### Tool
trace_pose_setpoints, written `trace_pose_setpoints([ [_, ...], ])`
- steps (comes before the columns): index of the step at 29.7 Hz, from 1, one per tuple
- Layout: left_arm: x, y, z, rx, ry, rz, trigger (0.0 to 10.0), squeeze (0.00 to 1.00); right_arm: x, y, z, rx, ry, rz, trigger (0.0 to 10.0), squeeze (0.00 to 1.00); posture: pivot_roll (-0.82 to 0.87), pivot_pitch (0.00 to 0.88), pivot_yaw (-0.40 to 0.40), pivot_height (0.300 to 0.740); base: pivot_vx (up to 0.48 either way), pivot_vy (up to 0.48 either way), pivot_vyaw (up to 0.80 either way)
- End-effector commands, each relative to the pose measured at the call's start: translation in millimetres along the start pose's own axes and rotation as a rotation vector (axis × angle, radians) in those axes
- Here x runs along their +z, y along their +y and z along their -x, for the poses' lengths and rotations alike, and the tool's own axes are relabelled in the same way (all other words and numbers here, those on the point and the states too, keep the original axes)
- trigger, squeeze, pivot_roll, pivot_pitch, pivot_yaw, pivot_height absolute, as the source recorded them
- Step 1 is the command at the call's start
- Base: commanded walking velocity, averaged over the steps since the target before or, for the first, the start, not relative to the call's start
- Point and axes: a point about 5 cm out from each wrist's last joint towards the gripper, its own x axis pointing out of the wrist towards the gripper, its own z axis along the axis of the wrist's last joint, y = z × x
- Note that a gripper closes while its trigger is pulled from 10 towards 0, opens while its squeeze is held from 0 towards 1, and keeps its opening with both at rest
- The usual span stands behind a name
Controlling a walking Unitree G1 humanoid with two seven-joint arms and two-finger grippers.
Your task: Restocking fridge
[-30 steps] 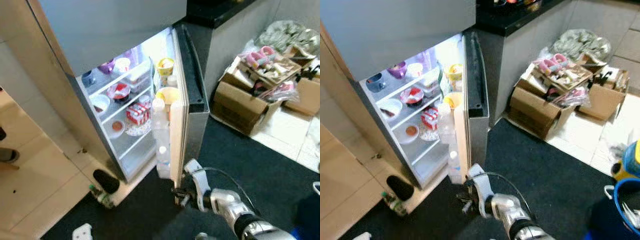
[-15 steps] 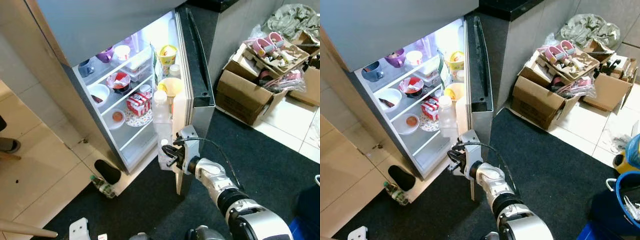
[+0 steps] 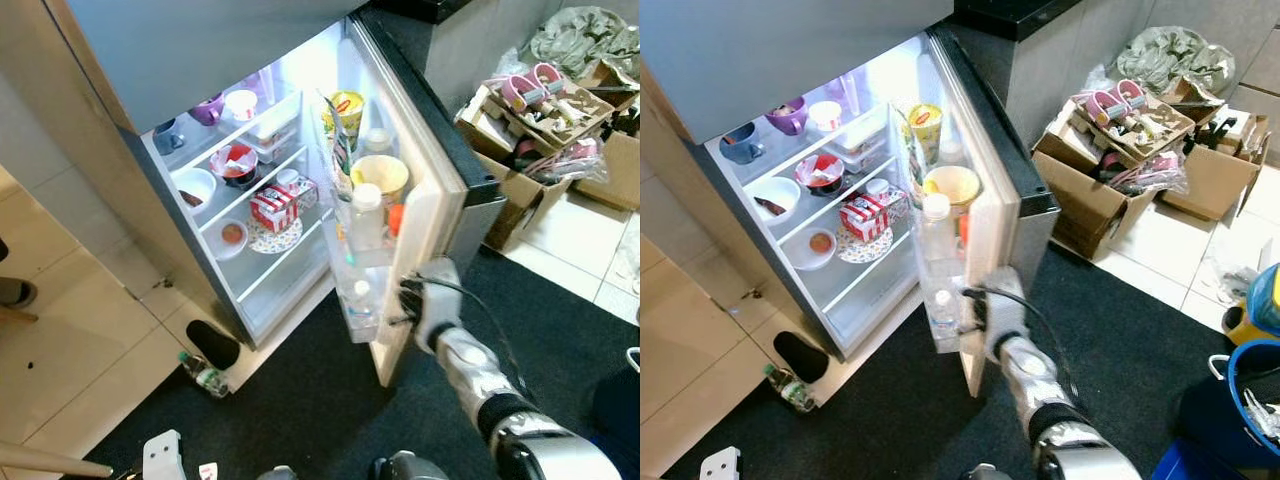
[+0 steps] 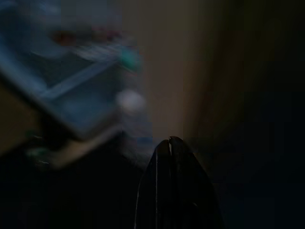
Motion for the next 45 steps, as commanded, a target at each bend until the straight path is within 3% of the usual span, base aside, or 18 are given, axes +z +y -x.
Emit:
trace_pose_setpoints([
  [1,-7,4.5,2.4,0.018,0.023,0.001,10.0,0.0,-11,-18.8,6.5,-0.098,0.032,-0.02,10.0,0.0,-0.04,0.098,0.005,0.74,0.0,0.0,0.0],
  [2,-7,4.5,2.4,0.018,0.023,0.001,10.0,0.0,-11,-18.8,6.5,-0.098,0.032,-0.02,10.0,0.0,-0.04,0.098,0.005,0.74,0.0,0.0,0.0],
  [3,-6,3.8,2.0,0.017,0.026,-0.003,10.0,0.0,-24,-51.8,19.2,-0.245,0.079,-0.008,10.0,0.0,-0.05,0.093,0.007,0.74,0.0,0.0,0.0],
  [4,-6,3.5,1.9,0.016,0.027,-0.004,10.0,0.0,-28,-61.4,23.8,-0.291,0.097,0.001,10.0,0.0,-0.05,0.093,0.007,0.74,0.0,0.0,0.0],
  [8,-6,1.2,0.9,0.012,0.03,-0.008,10.0,0.0,-43,-72.7,33.9,-0.351,0.15,-0.003,10.0,0.0,-0.05,0.086,0.005,0.74,0.0,0.0,0.0],
  [17,-3,-4.5,-1.7,0.003,0.021,0.0,10.0,0.0,-94,-39.5,45.1,-0.222,0.333,-0.015,10.0,0.0,-0.04,0.054,0.005,0.74,0.0,0.0,0.0],
  [19,-3,-4.5,-1.7,0.004,0.022,-0.002,10.0,0.0,-108,-24.2,49.1,-0.106,0.389,-0.011,10.0,0.0,-0.04,0.045,0.006,0.74,0.0,0.0,0.0],
  [20,-3,-4.5,-1.7,0.004,0.022,-0.002,10.0,0.0,-108,-24.2,49.1,-0.106,0.389,-0.011,10.0,0.0,-0.04,0.045,0.006,0.74,0.0,0.0,0.0],
  [21,-3,-4.5,-1.8,0.005,0.023,-0.002,10.0,0.0,-109,-4.2,46.9,0.065,0.375,-0.033,10.0,0.0,-0.04,0.039,0.006,0.74,0.0,0.0,0.0],
  [25,-3,-5.0,-2.1,0.004,0.024,-0.004,10.0,0.0,-94,15.0,38.1,0.243,0.296,-0.072,10.0,0.0,-0.04,0.034,0.005,0.74,0.0,0.0,0.0],
  [27,-3,-6.5,-2.5,0.001,0.026,-0.003,10.0,0.0,-70,26.8,26.5,0.357,0.203,-0.08,10.0,0.0,-0.05,0.027,0.004,0.74,0.0,0.0,0.0],
  [29,-3,-6.9,-2.6,0.001,0.026,-0.002,10.0,0.0,-64,28.0,24.1,0.366,0.187,-0.07,10.0,0.0,-0.05,0.025,0.003,0.74,0.0,0.0,0.0],
  [33,-6,-9.2,-3.0,-0.003,0.029,0.002,10.0,0.0,-33,25.6,10.9,0.328,0.087,-0.091,10.0,0.0,-0.04,0.022,0.003,0.74,0.0,0.0,0.0],
  [35,-6,-9.3,-3.0,-0.003,0.029,0.002,10.0,0.0,-32,25.6,10.4,0.329,0.082,-0.095,10.0,0.0,-0.04,0.022,0.003,0.74,0.0,0.0,0.0],
  [36,-8,-10.4,-3.1,-0.004,0.032,0.006,10.0,0.0,-11,34.0,3.9,0.383,0.019,-0.105,10.0,0.0,-0.04,0.022,0.002,0.74,0.0,0.0,0.0],
  [39,-8,-10.9,-3.1,-0.005,0.033,0.007,10.0,0.0,7,42.9,-0.7,0.443,-0.04,-0.119,10.0,0.0,-0.03,0.022,-0.001,0.74,0.0,0.0,0.0],
  [42,-8,-10.8,-3.1,-0.002,0.031,0.01,10.0,0.0,44,60.3,-7.6,0.529,-0.161,-0.157,10.0,0.0,-0.03,0.022,-0.001,0.74,0.0,0.0,0.0],
  [45,-8,-10.5,-3.1,0.0,0.029,0.011,10.0,0.0,52,61.7,-9.2,0.519,-0.181,-0.15,10.0,0.0,-0.02,0.021,-0.004,0.74,0.0,0.0,0.0],
])
